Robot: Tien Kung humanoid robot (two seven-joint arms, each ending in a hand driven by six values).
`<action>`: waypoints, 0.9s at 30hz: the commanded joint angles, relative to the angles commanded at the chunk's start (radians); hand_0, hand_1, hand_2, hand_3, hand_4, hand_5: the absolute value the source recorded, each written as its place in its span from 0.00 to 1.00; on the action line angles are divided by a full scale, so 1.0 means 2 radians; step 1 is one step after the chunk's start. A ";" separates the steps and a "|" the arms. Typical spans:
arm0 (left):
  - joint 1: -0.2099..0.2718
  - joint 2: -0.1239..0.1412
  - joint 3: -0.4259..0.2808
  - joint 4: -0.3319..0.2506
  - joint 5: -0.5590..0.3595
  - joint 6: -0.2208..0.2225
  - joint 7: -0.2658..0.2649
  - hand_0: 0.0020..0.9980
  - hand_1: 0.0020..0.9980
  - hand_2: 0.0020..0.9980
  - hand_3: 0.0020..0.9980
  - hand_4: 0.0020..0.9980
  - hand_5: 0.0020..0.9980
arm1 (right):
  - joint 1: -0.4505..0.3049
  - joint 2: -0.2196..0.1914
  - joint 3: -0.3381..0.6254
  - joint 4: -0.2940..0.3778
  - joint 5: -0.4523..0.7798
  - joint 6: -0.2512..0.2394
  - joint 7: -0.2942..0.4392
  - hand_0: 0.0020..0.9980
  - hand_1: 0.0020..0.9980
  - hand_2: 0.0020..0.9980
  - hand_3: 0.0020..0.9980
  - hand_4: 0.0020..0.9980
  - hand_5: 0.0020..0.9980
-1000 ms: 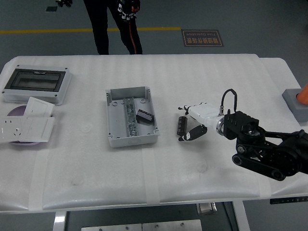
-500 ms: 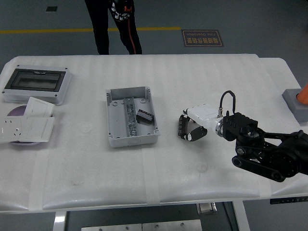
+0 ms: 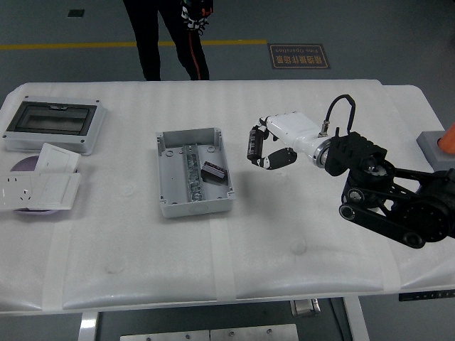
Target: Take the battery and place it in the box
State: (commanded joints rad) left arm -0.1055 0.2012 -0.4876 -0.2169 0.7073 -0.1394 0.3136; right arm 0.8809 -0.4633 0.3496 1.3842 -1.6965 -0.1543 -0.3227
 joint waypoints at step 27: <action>0.002 0.001 -0.021 0.000 0.024 -0.016 0.027 0.52 0.64 0.53 0.49 0.44 0.42 | -0.044 0.097 -0.028 -0.050 0.019 -0.058 0.044 1.00 0.97 0.99 1.00 0.95 0.50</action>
State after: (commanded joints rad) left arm -0.1017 0.2039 -0.5293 -0.2169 0.7560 -0.1711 0.3682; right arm 0.7937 -0.2686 0.2930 1.2835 -1.6579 -0.2704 -0.2341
